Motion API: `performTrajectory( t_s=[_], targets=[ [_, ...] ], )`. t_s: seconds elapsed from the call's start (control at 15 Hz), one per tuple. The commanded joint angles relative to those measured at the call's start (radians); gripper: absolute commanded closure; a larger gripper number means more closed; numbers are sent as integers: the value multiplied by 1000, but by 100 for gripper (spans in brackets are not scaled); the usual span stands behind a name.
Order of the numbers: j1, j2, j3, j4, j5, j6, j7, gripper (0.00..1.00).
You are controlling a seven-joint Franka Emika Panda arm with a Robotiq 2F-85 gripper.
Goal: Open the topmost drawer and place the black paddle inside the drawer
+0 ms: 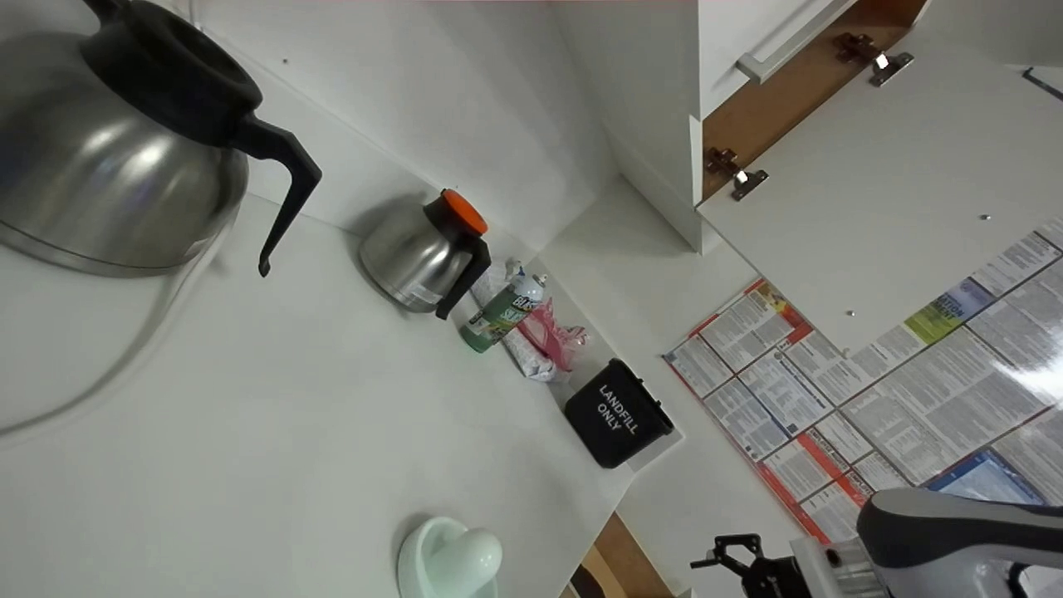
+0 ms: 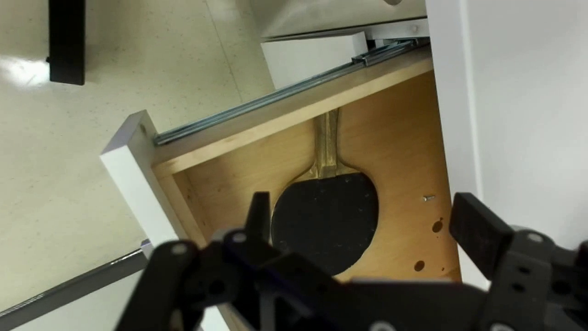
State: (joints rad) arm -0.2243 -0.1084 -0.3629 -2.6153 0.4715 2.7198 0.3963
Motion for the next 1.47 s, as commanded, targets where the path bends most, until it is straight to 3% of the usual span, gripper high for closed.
performTrajectory(
  t_s=[0.0, 0.53, 0.6, 0.93, 1.13, 1.4],
  targets=[
    [-20, -82, -84, -45, 121, -39, -184, 0],
    [-6, -41, -262, -27, 234, -124, -562, 0],
    [-20, -42, -244, -27, 196, -104, -484, 0],
    [-12, -38, -255, -28, 209, -108, -533, 0],
    [-3, 10, -292, 4, 322, -110, -586, 0],
    [-17, 113, -361, 58, 516, -172, -749, 0]
  ],
)
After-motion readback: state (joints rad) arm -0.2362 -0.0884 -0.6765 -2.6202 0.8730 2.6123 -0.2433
